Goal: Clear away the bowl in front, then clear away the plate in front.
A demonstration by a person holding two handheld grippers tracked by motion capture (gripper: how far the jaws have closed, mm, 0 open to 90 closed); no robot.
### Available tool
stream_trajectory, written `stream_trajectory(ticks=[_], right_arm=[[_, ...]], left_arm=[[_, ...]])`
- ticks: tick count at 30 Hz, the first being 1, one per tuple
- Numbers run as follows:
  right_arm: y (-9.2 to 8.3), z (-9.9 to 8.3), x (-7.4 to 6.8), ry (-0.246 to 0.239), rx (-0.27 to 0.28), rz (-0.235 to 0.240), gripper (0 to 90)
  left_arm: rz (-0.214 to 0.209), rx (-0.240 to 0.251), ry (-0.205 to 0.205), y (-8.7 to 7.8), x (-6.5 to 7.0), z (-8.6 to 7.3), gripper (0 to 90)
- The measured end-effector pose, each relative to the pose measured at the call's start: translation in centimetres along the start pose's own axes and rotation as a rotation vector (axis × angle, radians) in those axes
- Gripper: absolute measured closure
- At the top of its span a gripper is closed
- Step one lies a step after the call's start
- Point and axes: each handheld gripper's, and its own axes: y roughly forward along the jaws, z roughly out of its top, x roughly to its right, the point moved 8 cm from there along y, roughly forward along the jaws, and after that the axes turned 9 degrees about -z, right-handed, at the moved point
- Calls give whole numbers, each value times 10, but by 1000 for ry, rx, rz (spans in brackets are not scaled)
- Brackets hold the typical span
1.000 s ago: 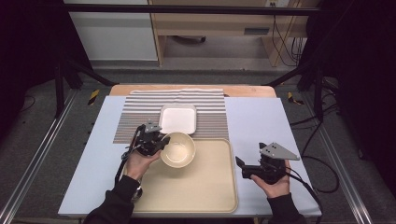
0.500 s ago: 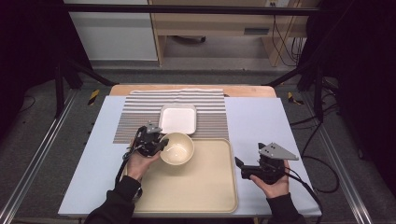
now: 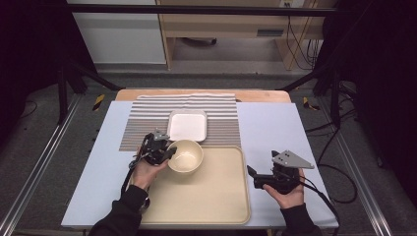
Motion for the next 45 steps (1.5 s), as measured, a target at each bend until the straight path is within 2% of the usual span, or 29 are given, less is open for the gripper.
stream_trajectory(ticks=[4, 11, 17, 22, 25, 34, 45], right_arm=[[-1, 1, 1, 0, 4, -2, 37], [-1, 1, 2, 1, 6, -5, 37], [-2, 1, 3, 3, 4, -8, 36], [-1, 2, 3, 4, 5, -11, 36], [-1, 2, 2, 5, 3, -8, 36], [-2, 3, 4, 9, 10, -12, 35], [-4, 4, 5, 11, 15, -11, 35]], left_arm=[[-9, 29, 4, -7, 1, 5, 759], [-6, 108, 12, -33, 0, 21, 634], [37, 194, 2, -51, -8, 34, 440], [61, 200, -8, -55, -19, 38, 328], [79, 205, -20, -55, -26, 39, 311], [101, 227, -18, -60, -43, 54, 288], [117, 231, -5, -51, -56, 73, 284]])
